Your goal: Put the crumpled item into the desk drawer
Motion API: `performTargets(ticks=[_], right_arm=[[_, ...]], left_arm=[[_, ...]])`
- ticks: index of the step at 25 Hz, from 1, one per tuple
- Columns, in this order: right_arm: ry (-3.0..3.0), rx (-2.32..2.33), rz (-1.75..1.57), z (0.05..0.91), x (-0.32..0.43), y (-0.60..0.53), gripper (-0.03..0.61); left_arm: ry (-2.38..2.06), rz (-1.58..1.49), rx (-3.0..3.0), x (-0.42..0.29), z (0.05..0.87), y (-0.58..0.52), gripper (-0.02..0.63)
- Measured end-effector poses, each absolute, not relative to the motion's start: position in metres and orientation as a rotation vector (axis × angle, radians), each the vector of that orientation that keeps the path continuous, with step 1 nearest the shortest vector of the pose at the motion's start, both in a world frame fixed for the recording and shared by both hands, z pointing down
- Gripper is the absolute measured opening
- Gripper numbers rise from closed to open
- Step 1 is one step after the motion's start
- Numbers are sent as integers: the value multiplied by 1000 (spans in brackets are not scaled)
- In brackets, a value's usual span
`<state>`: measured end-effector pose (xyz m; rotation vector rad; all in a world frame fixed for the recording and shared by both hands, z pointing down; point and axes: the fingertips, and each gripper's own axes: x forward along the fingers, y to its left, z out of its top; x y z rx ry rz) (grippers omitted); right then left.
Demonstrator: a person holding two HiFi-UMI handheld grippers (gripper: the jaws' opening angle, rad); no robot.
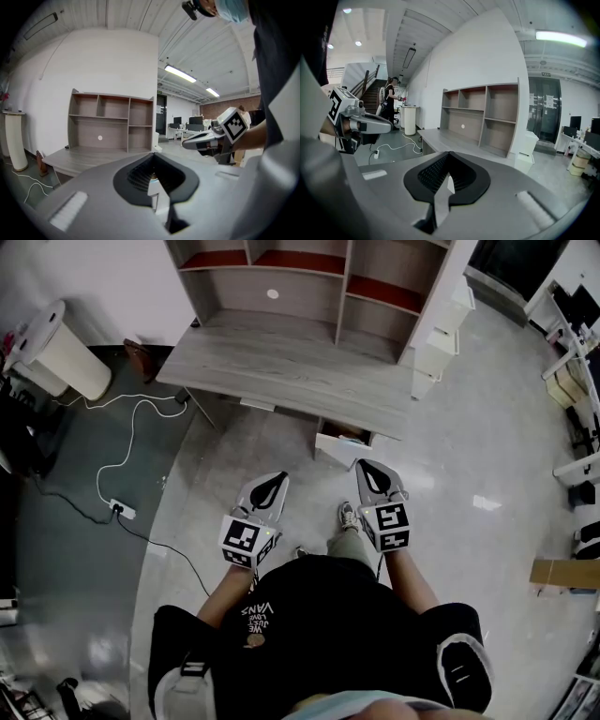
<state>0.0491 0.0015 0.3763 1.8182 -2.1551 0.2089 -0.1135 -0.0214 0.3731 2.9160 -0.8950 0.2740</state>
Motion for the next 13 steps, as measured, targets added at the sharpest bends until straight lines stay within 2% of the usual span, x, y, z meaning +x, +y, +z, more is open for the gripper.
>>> performTargets(ticks=[13], right_arm=[[-2165, 1816, 229, 381, 48, 0, 3]], left_arm=[[-888, 273, 2895, -107, 381, -20, 52]])
